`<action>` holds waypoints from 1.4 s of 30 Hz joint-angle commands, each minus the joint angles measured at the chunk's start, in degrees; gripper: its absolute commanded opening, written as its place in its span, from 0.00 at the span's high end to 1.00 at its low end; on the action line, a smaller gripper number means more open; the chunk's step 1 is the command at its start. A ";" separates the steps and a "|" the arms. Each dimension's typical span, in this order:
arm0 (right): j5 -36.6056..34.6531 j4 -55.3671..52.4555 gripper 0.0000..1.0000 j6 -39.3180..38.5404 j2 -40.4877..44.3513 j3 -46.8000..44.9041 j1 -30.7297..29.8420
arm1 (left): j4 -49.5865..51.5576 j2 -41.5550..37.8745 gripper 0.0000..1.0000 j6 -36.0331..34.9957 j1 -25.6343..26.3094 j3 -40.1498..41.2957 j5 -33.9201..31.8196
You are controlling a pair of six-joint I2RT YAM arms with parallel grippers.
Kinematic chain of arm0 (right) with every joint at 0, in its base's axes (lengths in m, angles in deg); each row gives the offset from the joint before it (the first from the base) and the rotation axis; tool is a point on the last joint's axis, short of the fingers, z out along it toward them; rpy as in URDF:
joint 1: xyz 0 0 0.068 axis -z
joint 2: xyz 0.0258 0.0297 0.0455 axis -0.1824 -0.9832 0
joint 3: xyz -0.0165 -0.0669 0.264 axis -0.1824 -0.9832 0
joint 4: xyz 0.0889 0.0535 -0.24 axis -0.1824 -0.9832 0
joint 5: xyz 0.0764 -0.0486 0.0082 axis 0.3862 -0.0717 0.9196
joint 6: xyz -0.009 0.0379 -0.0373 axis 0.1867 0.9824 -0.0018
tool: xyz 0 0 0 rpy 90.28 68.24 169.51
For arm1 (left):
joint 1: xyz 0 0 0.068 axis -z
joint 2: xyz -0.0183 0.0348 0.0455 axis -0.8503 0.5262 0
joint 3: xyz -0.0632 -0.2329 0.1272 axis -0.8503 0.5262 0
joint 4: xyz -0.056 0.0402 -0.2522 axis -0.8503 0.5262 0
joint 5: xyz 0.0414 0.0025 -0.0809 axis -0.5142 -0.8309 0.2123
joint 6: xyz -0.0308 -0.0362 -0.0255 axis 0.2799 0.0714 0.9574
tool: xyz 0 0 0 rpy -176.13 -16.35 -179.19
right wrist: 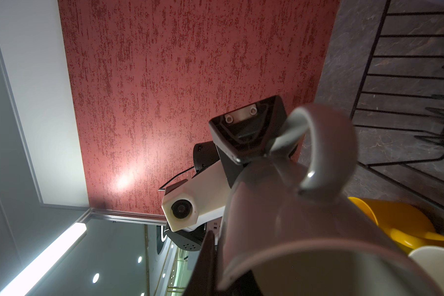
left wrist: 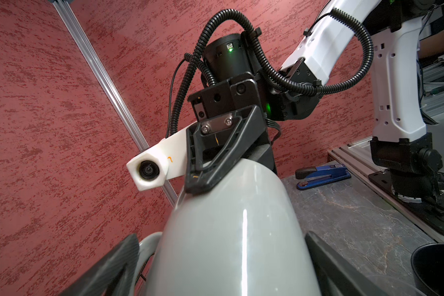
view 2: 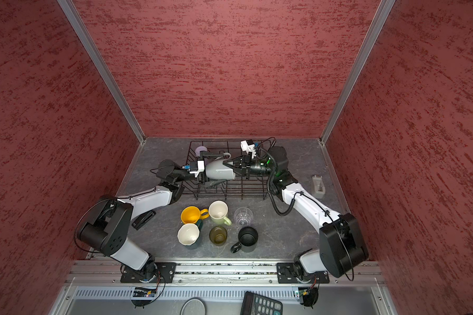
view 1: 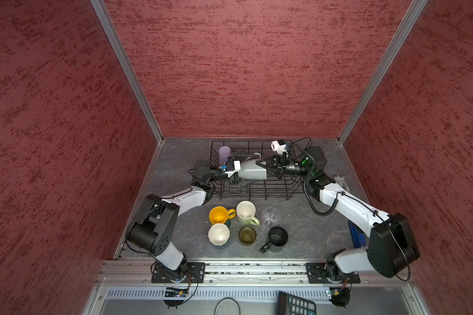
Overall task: Load cups into a dish rack
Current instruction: Pick up the cup from the bottom-right of the table.
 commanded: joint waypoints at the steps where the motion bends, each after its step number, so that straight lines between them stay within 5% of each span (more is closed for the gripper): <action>1: 1.10 10.54 1.00 3.25 0.41 0.58 -0.86 | 2.95 0.59 0.00 1.25 0.07 -0.79 3.73; 22: 0.76 19.57 1.00 10.54 -0.76 0.05 -0.93 | 6.02 0.32 0.03 1.51 -0.38 -1.51 7.88; 42: 0.05 22.51 1.00 13.01 -0.86 -0.16 -1.01 | 10.84 -1.33 0.27 -4.22 0.65 -1.63 1.11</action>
